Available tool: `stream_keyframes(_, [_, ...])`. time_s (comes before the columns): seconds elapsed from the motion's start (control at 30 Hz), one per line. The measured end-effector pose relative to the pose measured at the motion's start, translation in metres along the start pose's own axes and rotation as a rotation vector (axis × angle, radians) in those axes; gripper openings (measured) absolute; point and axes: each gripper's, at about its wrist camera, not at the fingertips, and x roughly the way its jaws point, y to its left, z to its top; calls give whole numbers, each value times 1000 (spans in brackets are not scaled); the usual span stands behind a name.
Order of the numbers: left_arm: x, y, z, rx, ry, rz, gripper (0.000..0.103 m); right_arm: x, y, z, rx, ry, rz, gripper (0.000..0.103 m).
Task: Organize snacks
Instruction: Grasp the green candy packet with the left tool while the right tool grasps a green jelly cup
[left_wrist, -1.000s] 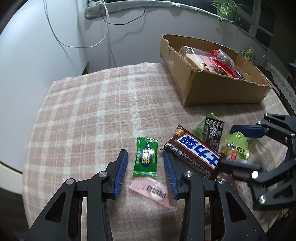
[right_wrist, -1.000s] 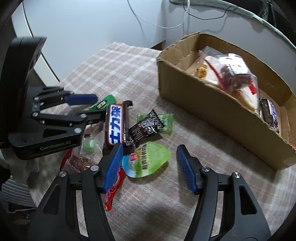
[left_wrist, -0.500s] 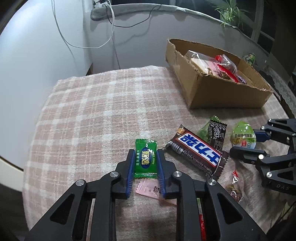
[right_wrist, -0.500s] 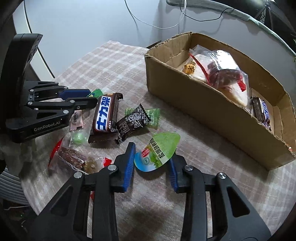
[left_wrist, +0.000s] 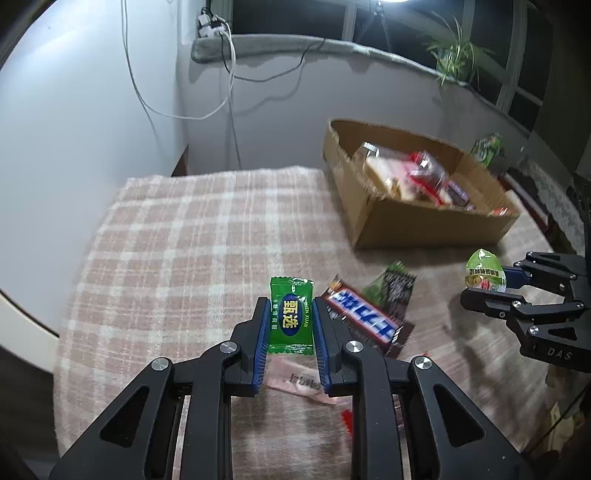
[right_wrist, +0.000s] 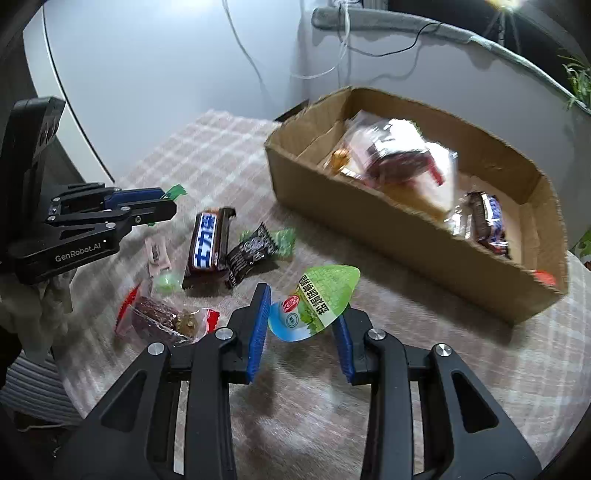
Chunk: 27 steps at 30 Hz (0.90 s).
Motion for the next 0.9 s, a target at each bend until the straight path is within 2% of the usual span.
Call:
stream_keyframes(0.2, [-15,-17,22,24,-55,-34,21,-30,-21,7,37,-64,-25,34])
stream_keyframes(0.43, [-9,-41,57,52,-96,-75,21,-57,-68,23,108,-122,-76,34])
stream_keyframes(0.67, [17,-61,86,61,-89,-107,21,-62,-113,35,151,-136,-139,34])
stream_keyframes(0.9, [42,-72,100,62,-62,-116,21,-49,-146,42,182,-112,-167,34])
